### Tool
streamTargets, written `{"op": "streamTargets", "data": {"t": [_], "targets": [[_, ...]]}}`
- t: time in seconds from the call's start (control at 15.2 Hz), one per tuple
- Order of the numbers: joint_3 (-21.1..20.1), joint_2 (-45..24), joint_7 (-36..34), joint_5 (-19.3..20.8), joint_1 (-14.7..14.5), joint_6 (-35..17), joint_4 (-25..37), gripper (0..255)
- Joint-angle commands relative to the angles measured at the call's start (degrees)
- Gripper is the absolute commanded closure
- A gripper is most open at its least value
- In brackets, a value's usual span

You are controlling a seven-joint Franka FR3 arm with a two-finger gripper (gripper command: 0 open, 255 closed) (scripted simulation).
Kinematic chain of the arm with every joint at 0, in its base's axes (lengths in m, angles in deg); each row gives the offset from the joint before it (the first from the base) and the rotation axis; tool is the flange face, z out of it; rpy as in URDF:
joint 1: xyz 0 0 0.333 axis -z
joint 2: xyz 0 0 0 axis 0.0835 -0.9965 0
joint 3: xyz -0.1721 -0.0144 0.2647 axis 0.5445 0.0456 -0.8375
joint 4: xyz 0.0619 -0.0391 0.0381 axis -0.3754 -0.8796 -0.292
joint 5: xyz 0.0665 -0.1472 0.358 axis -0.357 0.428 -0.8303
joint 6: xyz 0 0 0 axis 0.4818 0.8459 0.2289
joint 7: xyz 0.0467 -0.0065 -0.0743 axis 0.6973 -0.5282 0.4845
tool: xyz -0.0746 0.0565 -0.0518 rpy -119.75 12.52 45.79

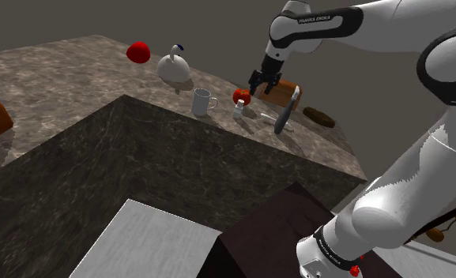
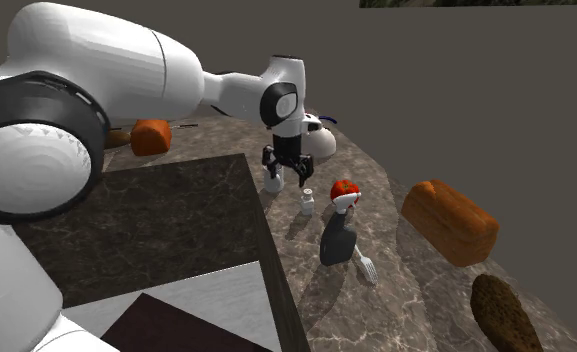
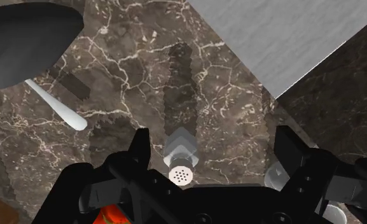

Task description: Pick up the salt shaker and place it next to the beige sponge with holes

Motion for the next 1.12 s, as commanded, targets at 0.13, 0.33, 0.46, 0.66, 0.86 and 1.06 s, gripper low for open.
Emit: {"op": "streamTargets", "data": {"t": [0.13,0.33,0.46,0.66,0.86,1.06], "targets": [[0.44,-9.69,1.85,-2.53,1.05,-0.72,8.14,0],[0.35,-16.89,2.84,-4.27,2.14,-0.37,15.06,0],[0.17,-21.86,3.34,-5.34,3.01,0.29,20.29,0],[0.04,-22.79,3.46,-5.55,3.12,-0.98,19.91,0],[-0.07,-23.51,3.59,-5.76,3.11,-2.94,18.66,0],[-0.17,-24.19,3.72,-5.95,3.12,-4.61,17.65,0]]}}
